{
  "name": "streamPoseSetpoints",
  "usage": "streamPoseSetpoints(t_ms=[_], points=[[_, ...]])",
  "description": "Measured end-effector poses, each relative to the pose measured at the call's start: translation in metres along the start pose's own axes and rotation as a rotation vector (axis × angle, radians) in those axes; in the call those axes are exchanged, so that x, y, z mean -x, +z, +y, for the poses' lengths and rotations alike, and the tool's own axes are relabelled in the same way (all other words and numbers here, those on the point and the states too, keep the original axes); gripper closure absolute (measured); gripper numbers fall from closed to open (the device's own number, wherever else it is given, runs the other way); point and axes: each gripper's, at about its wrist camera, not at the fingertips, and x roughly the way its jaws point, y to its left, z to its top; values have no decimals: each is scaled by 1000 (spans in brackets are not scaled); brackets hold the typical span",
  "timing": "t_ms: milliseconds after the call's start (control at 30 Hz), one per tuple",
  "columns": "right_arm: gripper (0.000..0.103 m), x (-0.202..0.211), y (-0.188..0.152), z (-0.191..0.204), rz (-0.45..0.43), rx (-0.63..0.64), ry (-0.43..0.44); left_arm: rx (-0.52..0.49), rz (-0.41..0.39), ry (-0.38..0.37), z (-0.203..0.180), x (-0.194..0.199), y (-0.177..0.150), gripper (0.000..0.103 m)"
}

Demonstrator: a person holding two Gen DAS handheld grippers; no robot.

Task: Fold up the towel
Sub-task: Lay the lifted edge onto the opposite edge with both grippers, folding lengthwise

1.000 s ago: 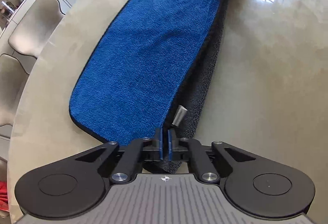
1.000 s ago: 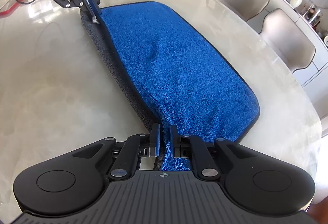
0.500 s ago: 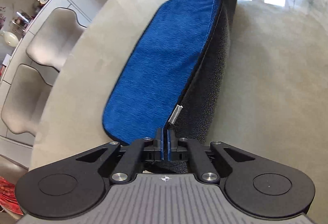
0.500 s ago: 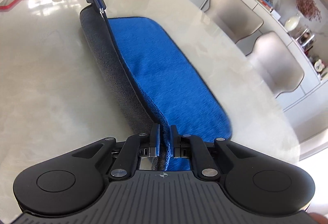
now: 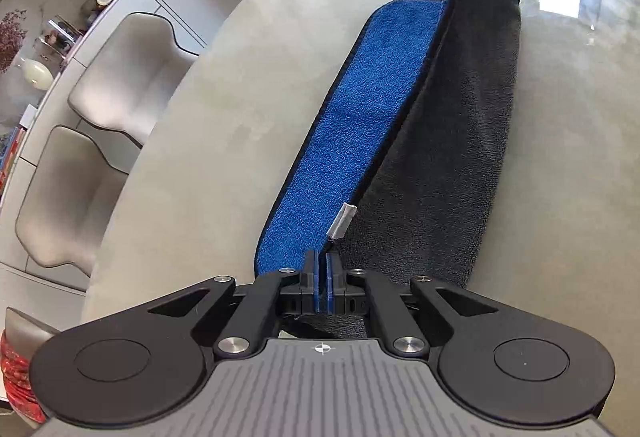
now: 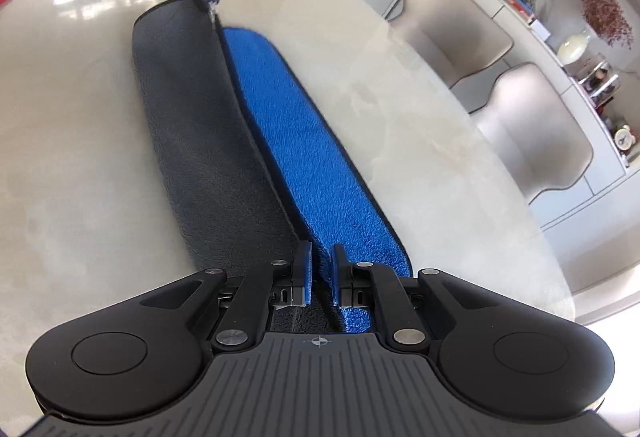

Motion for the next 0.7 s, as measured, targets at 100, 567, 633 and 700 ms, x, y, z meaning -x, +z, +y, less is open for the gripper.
streamPoseSetpoints(t_ms=[100, 567, 633, 700], points=[[97, -7, 1, -10, 6, 1, -6, 0, -1, 3, 9, -7, 3, 100], [78, -40, -24, -40, 89, -40, 136, 23, 39, -55, 18, -41, -7, 100], [77, -43, -30, -49, 83, -81, 166, 23, 41, -61, 18, -42, -10, 100], [76, -46, -34, -56, 83, -108, 177, 23, 46, -66, 18, -45, -11, 100]])
